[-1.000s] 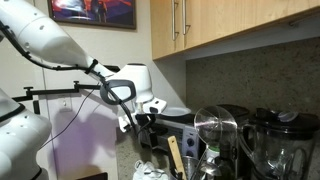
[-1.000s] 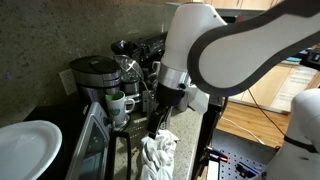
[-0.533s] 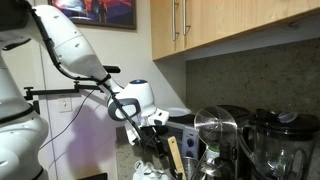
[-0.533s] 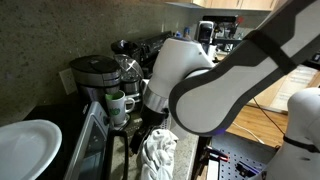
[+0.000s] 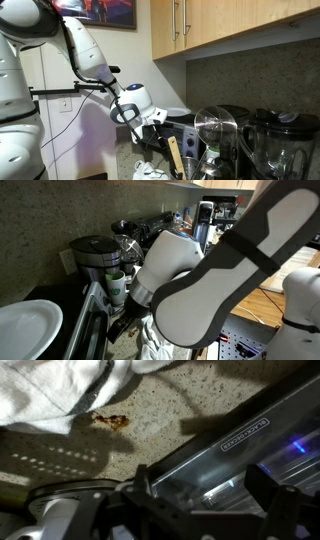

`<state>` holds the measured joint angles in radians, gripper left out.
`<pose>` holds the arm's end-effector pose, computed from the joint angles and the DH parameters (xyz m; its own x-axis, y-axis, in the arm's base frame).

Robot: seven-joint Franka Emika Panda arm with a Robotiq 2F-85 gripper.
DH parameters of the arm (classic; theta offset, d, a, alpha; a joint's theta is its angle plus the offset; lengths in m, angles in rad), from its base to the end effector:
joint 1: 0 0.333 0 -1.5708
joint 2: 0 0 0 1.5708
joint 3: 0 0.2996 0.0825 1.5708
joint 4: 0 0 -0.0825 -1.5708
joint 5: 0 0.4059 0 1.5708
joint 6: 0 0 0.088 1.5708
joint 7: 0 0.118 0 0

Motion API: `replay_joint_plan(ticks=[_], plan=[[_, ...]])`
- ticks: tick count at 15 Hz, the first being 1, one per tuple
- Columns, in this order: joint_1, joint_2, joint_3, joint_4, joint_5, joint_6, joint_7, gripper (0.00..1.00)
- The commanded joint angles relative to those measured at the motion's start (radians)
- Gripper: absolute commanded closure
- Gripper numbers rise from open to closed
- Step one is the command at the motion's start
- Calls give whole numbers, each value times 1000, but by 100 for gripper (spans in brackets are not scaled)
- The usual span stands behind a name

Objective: Close the oven door

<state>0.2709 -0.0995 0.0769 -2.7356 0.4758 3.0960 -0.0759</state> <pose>0.4308 0.1151 0.2532 0.9091 -0.0811 0.4085 -0.0047 -0.9828 -0.1845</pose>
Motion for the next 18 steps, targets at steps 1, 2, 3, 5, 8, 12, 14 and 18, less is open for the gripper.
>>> replay_joint_plan(ticks=[1,2,3,5,8,12,14,18], plan=[[-6,31,3,20,-11,-3,14,0],[-47,23,11,5,-82,-41,52,0],[-65,0,10,-4,-136,-83,77,0],[-92,-65,8,-15,-207,-173,103,0],[-109,-195,-1,-22,-252,-349,90,0],[-102,-392,-24,-4,-246,-636,56,0],[-108,-483,-36,11,-253,-758,47,0],[-124,-618,-62,50,-268,-921,36,0]])
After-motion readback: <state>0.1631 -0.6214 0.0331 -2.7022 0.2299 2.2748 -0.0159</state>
